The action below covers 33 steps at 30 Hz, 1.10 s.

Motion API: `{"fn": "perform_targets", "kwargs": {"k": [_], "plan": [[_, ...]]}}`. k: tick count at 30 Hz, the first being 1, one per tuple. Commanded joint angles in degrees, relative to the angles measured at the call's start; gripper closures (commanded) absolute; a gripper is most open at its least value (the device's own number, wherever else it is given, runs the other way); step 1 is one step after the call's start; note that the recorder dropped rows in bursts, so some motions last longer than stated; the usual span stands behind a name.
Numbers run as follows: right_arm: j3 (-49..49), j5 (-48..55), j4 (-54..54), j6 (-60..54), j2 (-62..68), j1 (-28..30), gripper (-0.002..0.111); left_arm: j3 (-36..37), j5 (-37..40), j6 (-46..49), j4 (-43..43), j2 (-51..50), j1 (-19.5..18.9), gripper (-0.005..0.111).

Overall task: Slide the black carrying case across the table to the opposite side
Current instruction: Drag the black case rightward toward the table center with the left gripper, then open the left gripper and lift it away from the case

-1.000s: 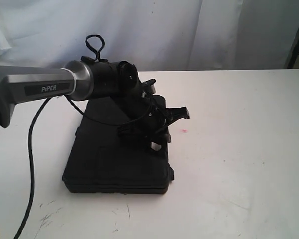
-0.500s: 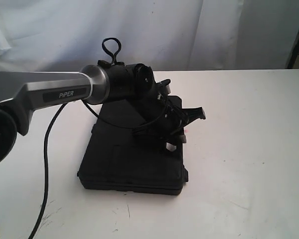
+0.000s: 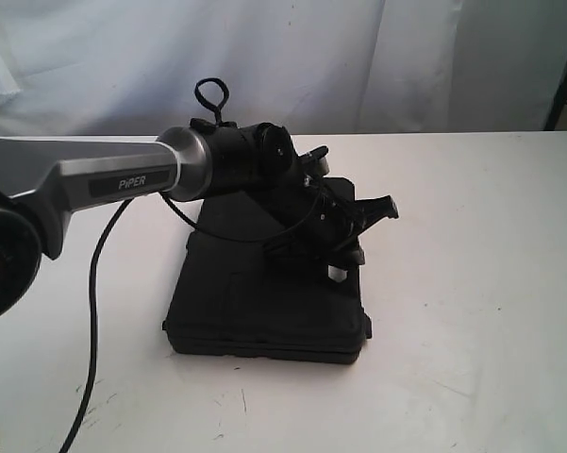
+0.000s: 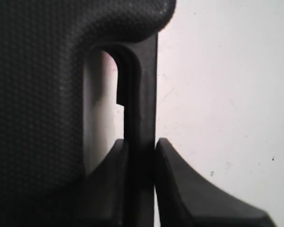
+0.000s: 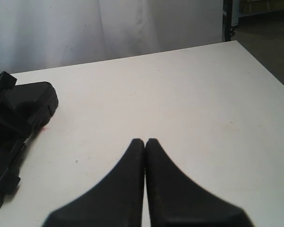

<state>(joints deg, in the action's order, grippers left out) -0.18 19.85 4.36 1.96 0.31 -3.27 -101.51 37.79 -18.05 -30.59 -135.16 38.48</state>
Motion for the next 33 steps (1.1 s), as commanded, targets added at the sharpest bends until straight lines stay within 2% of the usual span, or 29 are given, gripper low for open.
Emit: {"fn": "perform_targets", "kwargs": {"k": [1,2,5,6,8,14,19,21,24,26,27,33], "plan": [[0.2,-0.1,-0.5,0.2,-0.3,0.0,0.108,-0.1,-4.5,3.6,-5.6,-0.8,0.5,0.091],[0.2,-0.1,-0.5,0.2,-0.3,0.0,0.108,-0.1,-4.4,4.0,-5.6,-0.8,0.5,0.08],[0.2,-0.1,-0.5,0.2,-0.3,0.0,0.108,-0.1,-4.5,4.7,-5.7,-0.8,0.5,0.065],[0.2,-0.1,-0.5,0.2,-0.3,0.0,0.108,-0.1,-4.6,5.1,-5.4,-0.6,0.5,0.056],[0.2,-0.1,-0.5,0.2,-0.3,0.0,0.108,-0.1,-4.9,5.8,-4.4,0.3,0.4,0.049],[0.2,-0.1,-0.5,0.2,-0.3,0.0,0.108,-0.1,-6.6,6.2,4.2,4.6,0.3,0.05],[0.2,-0.1,-0.5,0.2,-0.3,0.0,0.108,-0.1,-5.4,6.3,4.6,5.2,0.1,0.05],[0.2,-0.1,-0.5,0.2,-0.3,0.0,0.108,-0.1,-4.6,6.4,4.8,5.6,0.1,0.055],[0.2,-0.1,-0.5,0.2,-0.3,0.0,0.108,-0.1,-4.5,6.4,9.4,7.3,0.1,0.072],[0.2,-0.1,-0.5,0.2,-0.3,0.0,0.108,-0.1,-3.5,6.4,12.7,9.2,0.1,0.086],[0.2,-0.1,-0.5,0.2,-0.3,0.0,0.108,-0.1,-2.7,6.5,15.7,11.3,0.1,0.106],[0.2,-0.1,-0.5,0.2,-0.3,0.0,0.108,0.0,0.6,6.0,23.2,15.9,0.1,0.107]]}}
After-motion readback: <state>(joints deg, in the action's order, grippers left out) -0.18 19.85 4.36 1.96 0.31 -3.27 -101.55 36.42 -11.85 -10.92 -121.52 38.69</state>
